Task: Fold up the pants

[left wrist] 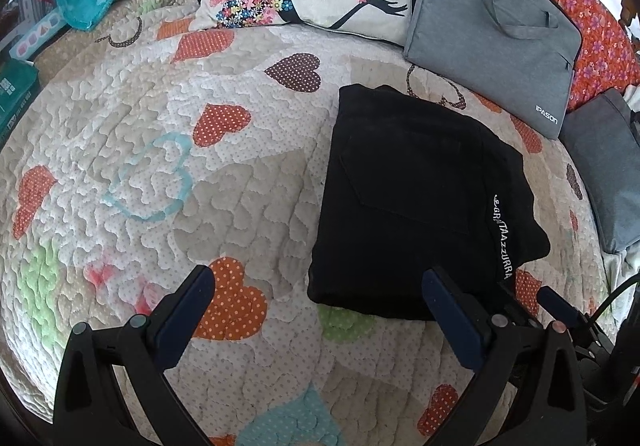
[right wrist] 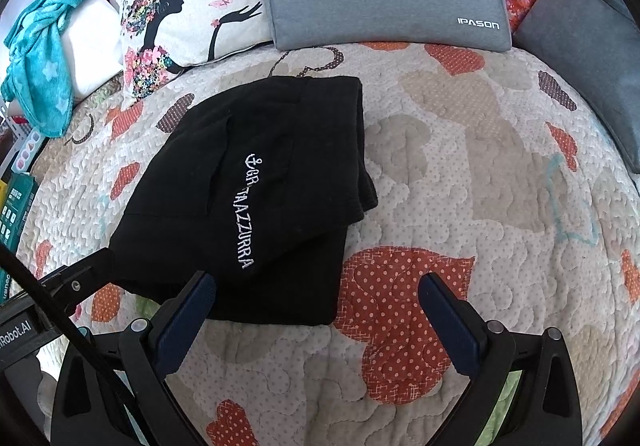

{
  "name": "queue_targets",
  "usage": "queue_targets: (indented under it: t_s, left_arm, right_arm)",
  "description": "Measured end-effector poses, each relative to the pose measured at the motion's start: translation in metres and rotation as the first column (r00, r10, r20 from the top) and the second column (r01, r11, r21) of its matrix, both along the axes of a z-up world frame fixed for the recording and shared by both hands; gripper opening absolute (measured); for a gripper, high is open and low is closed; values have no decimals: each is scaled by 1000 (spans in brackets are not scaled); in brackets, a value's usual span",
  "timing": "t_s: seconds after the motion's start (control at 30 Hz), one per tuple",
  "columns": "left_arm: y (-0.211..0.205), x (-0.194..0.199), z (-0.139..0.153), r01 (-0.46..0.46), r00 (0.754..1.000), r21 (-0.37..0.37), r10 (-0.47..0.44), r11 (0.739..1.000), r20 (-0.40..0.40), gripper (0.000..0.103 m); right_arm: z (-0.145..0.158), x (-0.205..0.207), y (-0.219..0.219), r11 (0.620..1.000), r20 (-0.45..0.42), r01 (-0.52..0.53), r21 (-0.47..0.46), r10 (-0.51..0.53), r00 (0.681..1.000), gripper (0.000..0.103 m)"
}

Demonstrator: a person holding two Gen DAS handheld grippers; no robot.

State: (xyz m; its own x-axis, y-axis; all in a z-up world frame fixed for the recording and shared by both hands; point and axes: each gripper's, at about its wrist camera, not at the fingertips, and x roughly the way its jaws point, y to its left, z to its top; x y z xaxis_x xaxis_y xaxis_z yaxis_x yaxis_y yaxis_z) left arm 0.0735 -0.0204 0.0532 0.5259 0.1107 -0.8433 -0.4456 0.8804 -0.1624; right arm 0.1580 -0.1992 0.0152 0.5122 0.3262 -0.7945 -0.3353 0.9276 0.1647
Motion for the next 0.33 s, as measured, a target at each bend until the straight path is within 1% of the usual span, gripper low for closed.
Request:
queue_targets:
  t_s: [0.33]
  left_arm:
    - [0,2,-8,7,999,-47,-9,999,-37,103]
  right_arm:
    - [-7,4,-1,1000,-31,2,-9,-2,1000,103]
